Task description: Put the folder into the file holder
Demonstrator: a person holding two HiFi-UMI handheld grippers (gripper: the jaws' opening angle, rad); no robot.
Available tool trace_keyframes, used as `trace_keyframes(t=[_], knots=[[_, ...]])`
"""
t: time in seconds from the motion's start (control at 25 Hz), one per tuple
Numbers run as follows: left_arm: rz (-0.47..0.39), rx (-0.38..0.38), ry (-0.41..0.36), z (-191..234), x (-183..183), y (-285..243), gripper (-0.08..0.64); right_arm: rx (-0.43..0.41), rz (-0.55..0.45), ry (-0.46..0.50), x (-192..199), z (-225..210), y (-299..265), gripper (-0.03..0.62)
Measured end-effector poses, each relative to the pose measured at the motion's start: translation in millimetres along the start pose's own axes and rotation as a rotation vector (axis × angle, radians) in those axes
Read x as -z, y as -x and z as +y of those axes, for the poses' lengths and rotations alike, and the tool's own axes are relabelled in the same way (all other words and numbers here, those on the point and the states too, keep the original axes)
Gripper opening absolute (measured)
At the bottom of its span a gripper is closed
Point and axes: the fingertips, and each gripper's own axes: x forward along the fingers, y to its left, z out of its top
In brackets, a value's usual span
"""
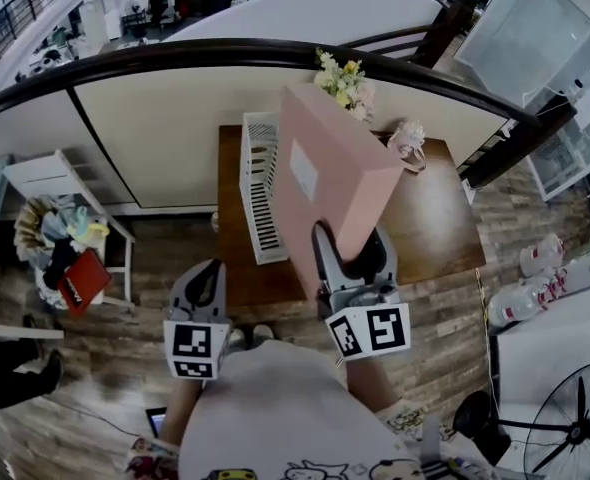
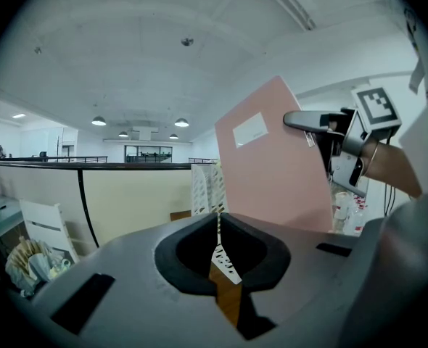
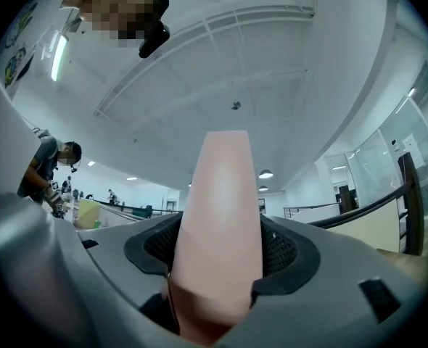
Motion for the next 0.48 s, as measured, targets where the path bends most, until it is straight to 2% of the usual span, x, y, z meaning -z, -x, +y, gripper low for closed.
trace_keyframes(t=[0.48], knots=[[0.026, -0.078, 0.024, 21.6, 10.3, 12.9, 0.014, -0.039, 0.019, -0.018, 22.9, 17.7, -26.3, 0.29]])
